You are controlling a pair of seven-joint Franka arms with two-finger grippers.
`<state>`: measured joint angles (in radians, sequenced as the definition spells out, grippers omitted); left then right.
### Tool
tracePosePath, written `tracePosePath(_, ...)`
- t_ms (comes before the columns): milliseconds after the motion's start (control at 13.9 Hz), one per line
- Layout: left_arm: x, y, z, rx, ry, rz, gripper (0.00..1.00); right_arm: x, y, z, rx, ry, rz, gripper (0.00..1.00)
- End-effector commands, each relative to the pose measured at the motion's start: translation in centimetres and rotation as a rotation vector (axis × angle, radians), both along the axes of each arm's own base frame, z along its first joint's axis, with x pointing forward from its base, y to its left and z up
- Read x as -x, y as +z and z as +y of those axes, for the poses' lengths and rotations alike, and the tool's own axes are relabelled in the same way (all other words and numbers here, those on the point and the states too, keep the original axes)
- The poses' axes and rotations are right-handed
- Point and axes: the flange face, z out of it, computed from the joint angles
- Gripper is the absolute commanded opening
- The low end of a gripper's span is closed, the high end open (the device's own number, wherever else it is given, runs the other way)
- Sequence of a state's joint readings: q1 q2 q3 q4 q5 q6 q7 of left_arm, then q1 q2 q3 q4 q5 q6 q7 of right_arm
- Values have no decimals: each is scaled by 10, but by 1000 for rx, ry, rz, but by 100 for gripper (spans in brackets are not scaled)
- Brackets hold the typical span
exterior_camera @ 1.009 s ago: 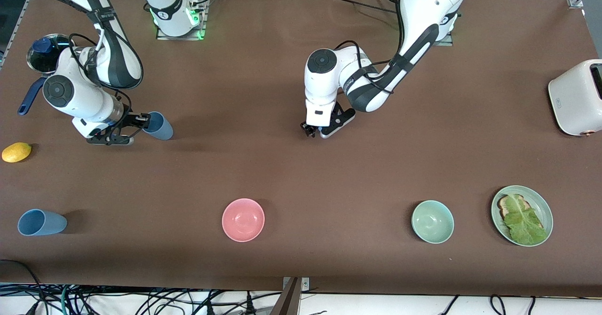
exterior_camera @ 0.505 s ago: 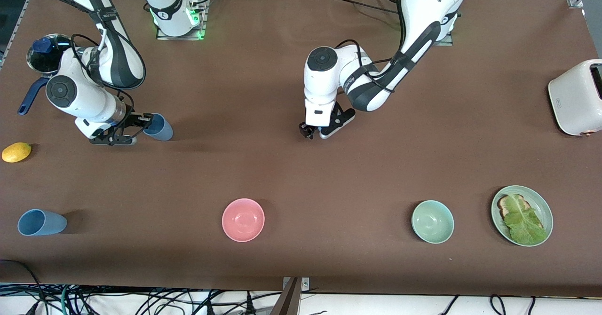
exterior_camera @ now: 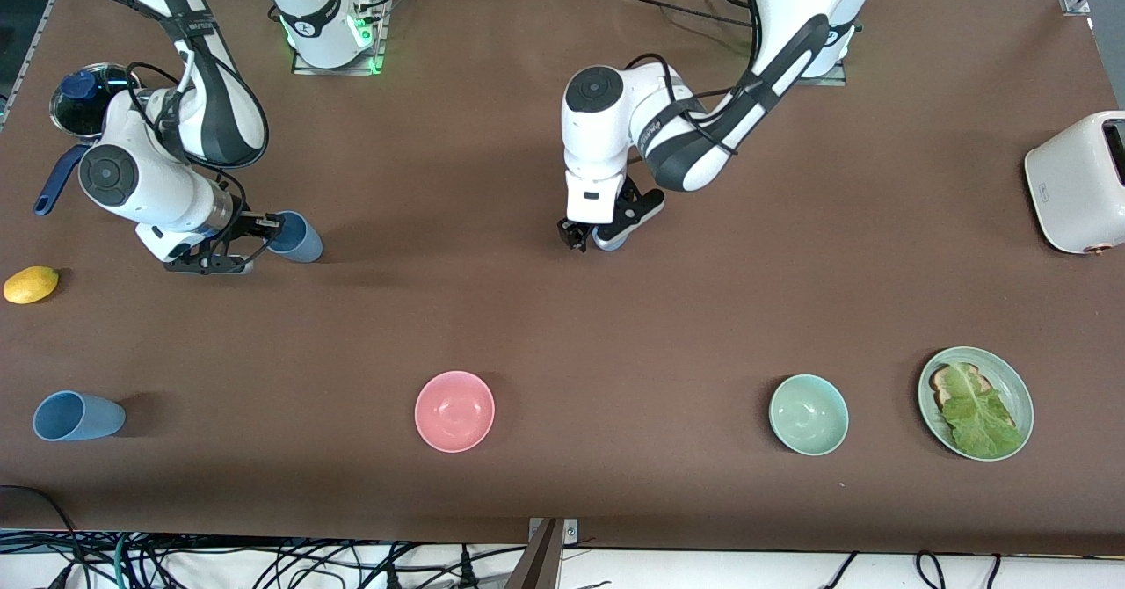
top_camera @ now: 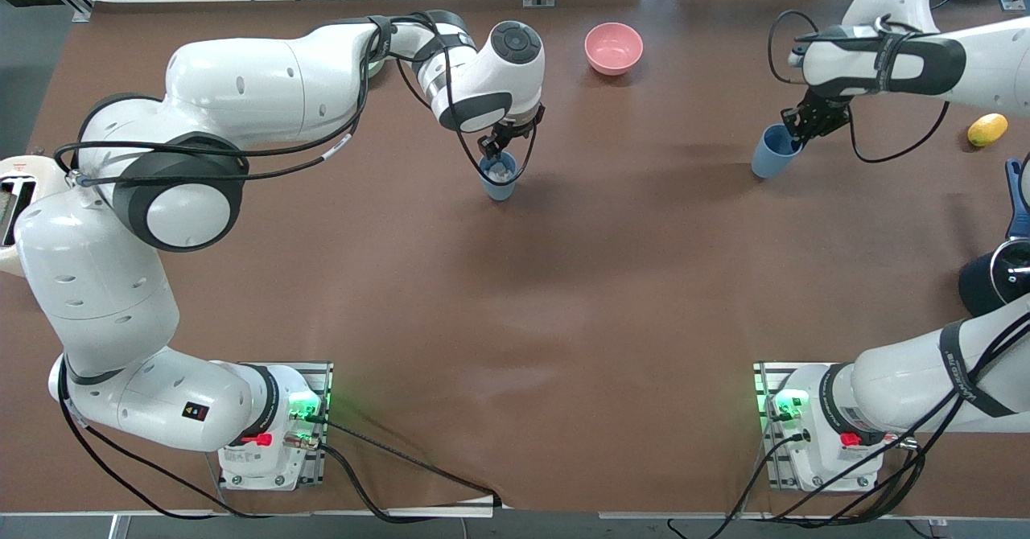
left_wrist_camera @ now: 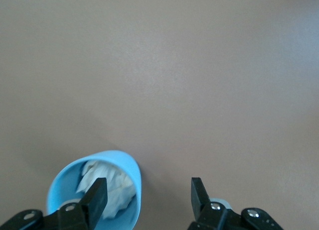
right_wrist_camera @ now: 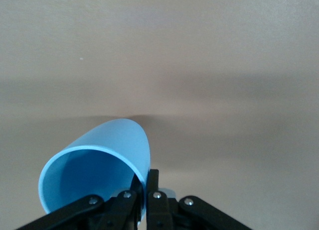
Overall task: Stack blue cups with both arms
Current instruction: 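Close the right gripper on the empty blue cup while the left gripper opens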
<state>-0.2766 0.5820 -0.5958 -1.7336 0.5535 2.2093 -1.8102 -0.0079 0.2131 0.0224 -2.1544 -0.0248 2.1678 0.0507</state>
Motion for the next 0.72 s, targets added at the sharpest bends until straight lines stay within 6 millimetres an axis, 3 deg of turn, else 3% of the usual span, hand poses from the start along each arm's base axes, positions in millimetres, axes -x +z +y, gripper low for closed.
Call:
tracePosePath(0,6,30,2,-27,-18,-13,76,-19,42,23,5,-28,25,0)
tracePosePath(72,8,33,1,-30,-19,4,76,-23,54,32,7,-32,29,0)
tracePosePath(360,1,86,0,-49,-50,72,76,-35,103,89,18,-78,24,0)
tracePosePath(505,-4,116,3,-39,-62,98,77,-35,118,115,18,-91,10,0)
tracePosePath(649,-23,146,23,-48,-92,97,77,-34,122,128,16,-94,0,0)
